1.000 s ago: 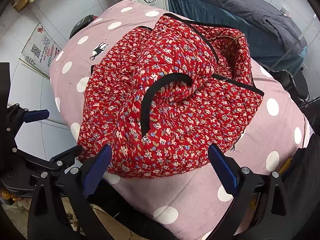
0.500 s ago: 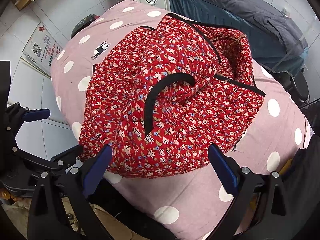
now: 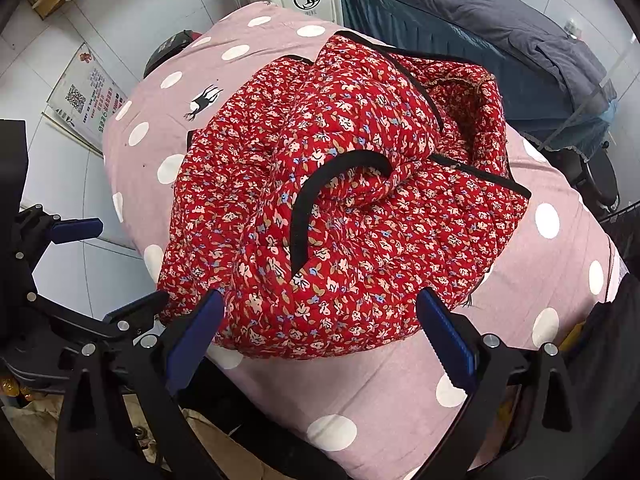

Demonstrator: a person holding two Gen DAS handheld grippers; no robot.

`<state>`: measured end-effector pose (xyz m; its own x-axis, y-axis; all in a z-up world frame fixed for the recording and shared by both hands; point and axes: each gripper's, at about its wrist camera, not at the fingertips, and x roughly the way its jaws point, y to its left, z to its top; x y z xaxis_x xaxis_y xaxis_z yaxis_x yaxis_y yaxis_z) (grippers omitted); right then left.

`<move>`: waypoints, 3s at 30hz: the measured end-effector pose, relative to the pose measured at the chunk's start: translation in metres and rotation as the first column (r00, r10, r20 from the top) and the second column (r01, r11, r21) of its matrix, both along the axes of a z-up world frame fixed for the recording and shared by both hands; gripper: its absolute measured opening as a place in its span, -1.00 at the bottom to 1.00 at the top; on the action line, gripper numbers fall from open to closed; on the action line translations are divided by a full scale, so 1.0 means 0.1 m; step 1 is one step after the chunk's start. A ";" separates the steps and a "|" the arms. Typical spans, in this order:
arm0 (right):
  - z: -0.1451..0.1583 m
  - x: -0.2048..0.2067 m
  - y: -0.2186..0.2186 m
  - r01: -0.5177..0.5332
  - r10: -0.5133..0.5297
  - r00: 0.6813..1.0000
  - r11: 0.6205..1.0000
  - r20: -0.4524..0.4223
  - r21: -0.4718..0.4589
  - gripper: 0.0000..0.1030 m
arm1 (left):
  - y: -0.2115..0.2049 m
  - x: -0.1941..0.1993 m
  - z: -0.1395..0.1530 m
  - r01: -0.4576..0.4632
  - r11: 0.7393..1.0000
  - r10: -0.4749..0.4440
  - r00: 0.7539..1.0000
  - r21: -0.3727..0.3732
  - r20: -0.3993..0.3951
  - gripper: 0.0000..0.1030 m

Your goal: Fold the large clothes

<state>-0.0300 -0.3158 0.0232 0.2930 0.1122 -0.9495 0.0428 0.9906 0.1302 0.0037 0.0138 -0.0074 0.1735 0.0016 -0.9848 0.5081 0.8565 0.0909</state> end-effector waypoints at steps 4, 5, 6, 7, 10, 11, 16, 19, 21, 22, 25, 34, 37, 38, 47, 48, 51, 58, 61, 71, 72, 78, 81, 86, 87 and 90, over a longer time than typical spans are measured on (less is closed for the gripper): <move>0.00 0.01 0.00 0.000 0.000 1.000 1.000 -0.003 0.001 0.85 | 0.01 0.01 -0.02 -0.005 1.000 0.005 1.000 0.001 -0.005 0.88; -0.01 0.02 0.00 0.001 -0.001 1.000 1.000 -0.003 0.001 0.85 | 0.01 0.01 -0.02 -0.006 1.000 0.006 1.000 0.002 -0.006 0.88; -0.01 0.02 0.01 0.000 0.000 1.000 1.000 -0.004 0.001 0.85 | 0.02 0.01 -0.03 -0.007 1.000 0.007 1.000 0.001 -0.008 0.88; -0.01 0.02 0.00 -0.001 0.001 1.000 1.000 -0.004 0.001 0.85 | 0.02 0.01 -0.03 -0.008 1.000 0.008 1.000 0.002 -0.009 0.88; -0.02 0.02 0.01 -0.002 0.002 1.000 1.000 -0.006 0.003 0.85 | 0.03 0.01 -0.04 -0.009 1.000 0.009 1.000 0.002 -0.011 0.88; -0.02 0.02 0.01 -0.003 0.003 1.000 1.000 -0.006 0.003 0.85 | 0.03 0.01 -0.04 -0.009 1.000 0.009 1.000 0.001 -0.011 0.88; -0.03 0.02 0.02 -0.005 0.005 1.000 1.000 -0.007 -0.001 0.85 | 0.03 0.01 -0.04 -0.011 1.000 0.011 1.000 0.002 -0.012 0.88; -0.03 0.02 0.02 -0.004 0.004 1.000 1.000 -0.005 0.001 0.85 | 0.05 0.02 -0.05 -0.019 1.000 0.019 1.000 -0.003 -0.017 0.88; -0.03 0.03 0.02 -0.004 0.004 1.000 1.000 -0.001 0.004 0.85 | 0.09 0.05 -0.07 -0.034 0.999 0.033 0.999 -0.015 -0.023 0.88; -0.03 0.03 0.02 -0.006 0.006 1.000 1.000 0.005 0.004 0.85 | 0.14 0.08 -0.08 -0.048 0.998 0.048 0.999 -0.029 -0.026 0.88; 0.01 0.09 0.03 -0.016 0.017 0.999 1.000 0.033 -0.015 0.85 | 0.34 0.22 -0.12 -0.110 0.991 0.108 0.994 -0.078 -0.033 0.88; 0.14 0.39 0.04 -0.037 0.044 0.992 0.997 0.118 -0.066 0.85 | 1.03 0.80 -0.33 -0.320 0.919 0.307 0.947 -0.230 -0.091 0.87; 0.17 0.52 0.05 -0.037 0.045 0.988 0.998 0.146 -0.057 0.85 | 1.03 1.08 -0.44 -0.322 0.906 0.306 0.947 -0.276 -0.101 0.87; 0.18 0.56 0.06 -0.036 0.044 0.988 0.998 0.150 -0.053 0.85 | 0.99 1.22 -0.51 -0.316 0.904 0.298 0.949 -0.289 -0.103 0.87; 0.22 1.02 0.19 -0.025 0.031 0.987 0.999 0.157 -0.040 0.85 | 0.31 1.82 -1.24 -0.191 0.944 0.138 0.969 -0.269 -0.206 0.14; 0.23 1.09 0.20 -0.031 0.040 0.986 0.998 0.162 -0.058 0.85 | 0.29 1.79 -1.23 -0.196 0.946 0.147 0.969 -0.260 -0.197 -0.01; 0.26 1.28 0.24 -0.048 0.064 0.982 0.995 0.176 -0.090 0.85 | 0.38 1.54 -0.97 -0.173 0.928 0.136 0.982 -0.329 -0.134 -0.58; -0.03 2.11 0.64 -0.191 0.198 0.973 0.979 0.121 -0.073 0.85 | 1.14 0.70 -0.81 -0.239 0.920 0.198 0.967 -0.311 -0.159 -0.72; -0.38 2.53 1.08 -0.336 0.353 0.931 0.929 0.094 -0.154 0.85 | 1.45 0.54 -0.95 -0.336 0.900 0.285 0.936 -0.278 -0.207 -0.72; -1.43 2.74 1.71 -0.553 0.540 0.811 0.833 -0.227 0.004 0.85 | 1.60 0.49 -0.92 -0.415 0.858 0.356 0.905 -0.302 -0.233 -0.72; -1.43 2.57 1.79 -0.614 0.594 0.773 0.789 -0.221 -0.026 0.85 | 1.60 0.51 -0.92 -0.415 0.858 0.354 0.905 -0.303 -0.237 -0.72; -1.69 1.91 1.85 -0.783 0.718 0.622 0.584 -0.314 -0.216 0.88 | 1.52 0.55 -0.89 -0.377 0.879 0.319 0.920 -0.293 -0.227 -0.72; -1.82 1.87 1.70 -0.755 0.686 0.656 0.603 -0.313 -0.259 0.88 | 1.48 0.56 -0.85 -0.363 0.886 0.310 0.926 -0.288 -0.213 -0.72; -1.70 2.00 1.43 -0.622 0.582 0.781 0.756 -0.227 -0.203 -0.34 | 1.48 0.55 -0.64 -0.379 0.875 0.349 0.925 -0.300 -0.153 -0.72; -1.61 2.02 1.38 -0.606 0.572 0.794 0.772 -0.205 -0.193 -0.44 | 1.49 0.56 -0.57 -0.383 0.872 0.359 0.924 -0.304 -0.134 -0.72; -1.10 2.04 1.23 -0.536 0.533 0.843 0.822 -0.068 -0.193 -0.56 | 1.60 0.61 -0.27 -0.407 0.855 0.415 0.909 -0.321 -0.045 -0.72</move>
